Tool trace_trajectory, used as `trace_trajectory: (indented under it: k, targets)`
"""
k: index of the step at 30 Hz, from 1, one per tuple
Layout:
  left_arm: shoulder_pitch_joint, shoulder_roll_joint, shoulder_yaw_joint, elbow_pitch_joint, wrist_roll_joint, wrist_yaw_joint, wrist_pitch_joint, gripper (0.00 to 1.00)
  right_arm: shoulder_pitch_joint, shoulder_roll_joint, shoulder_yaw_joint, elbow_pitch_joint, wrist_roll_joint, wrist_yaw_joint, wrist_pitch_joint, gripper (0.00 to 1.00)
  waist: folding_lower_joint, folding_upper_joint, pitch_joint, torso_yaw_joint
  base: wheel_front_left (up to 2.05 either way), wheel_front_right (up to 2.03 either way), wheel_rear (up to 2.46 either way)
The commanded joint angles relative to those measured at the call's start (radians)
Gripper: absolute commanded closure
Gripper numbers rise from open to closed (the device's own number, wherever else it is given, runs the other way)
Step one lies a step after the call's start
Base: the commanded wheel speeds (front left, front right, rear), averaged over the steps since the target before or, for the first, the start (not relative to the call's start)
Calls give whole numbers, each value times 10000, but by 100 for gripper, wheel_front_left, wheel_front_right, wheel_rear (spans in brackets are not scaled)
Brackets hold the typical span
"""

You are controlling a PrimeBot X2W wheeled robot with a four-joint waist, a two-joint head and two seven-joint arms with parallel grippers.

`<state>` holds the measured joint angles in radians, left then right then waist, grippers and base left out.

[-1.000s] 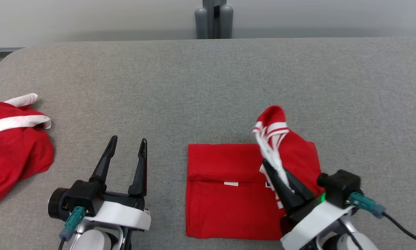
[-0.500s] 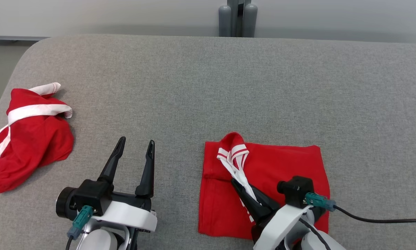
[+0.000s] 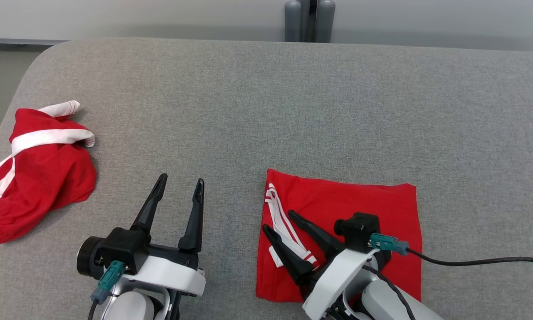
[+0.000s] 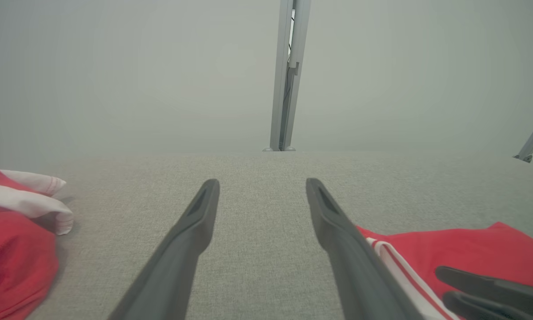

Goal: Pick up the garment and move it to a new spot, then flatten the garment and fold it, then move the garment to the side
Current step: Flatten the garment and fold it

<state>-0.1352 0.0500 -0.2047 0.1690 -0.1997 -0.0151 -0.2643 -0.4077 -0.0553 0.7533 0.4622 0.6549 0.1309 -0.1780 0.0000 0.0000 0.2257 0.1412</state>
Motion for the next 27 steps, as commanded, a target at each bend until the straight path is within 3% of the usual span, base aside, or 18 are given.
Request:
trace_trajectory:
  k: [1,7,10,16,21,27]
  targets:
    - [-178,28,11,10,29,-33,-13,0,-164,-6,178,32,144,-4,-131,0,0,0,0,5,0,0,0]
    - [-156,26,68,44,3,17,-13,0,-416,9,916,-747,832,-4,-461,0,0,0,-38,5,0,0,0]
    - [-86,26,160,39,8,48,-13,0,-337,-368,514,-1537,790,-4,-696,0,0,0,-72,-66,0,0,0]
    - [40,31,423,-66,119,161,-13,0,646,-1074,-2241,-3111,30,-4,-849,0,0,0,-186,-334,0,0,0]
    - [137,47,645,-178,174,147,-13,0,1750,-1202,-4725,-3897,-834,-4,-863,0,0,0,-317,-583,0,0,0]
    - [183,87,865,-310,280,120,-13,0,2635,-1163,-6412,-4250,-1871,-4,-547,0,0,0,-482,-812,0,0,0]
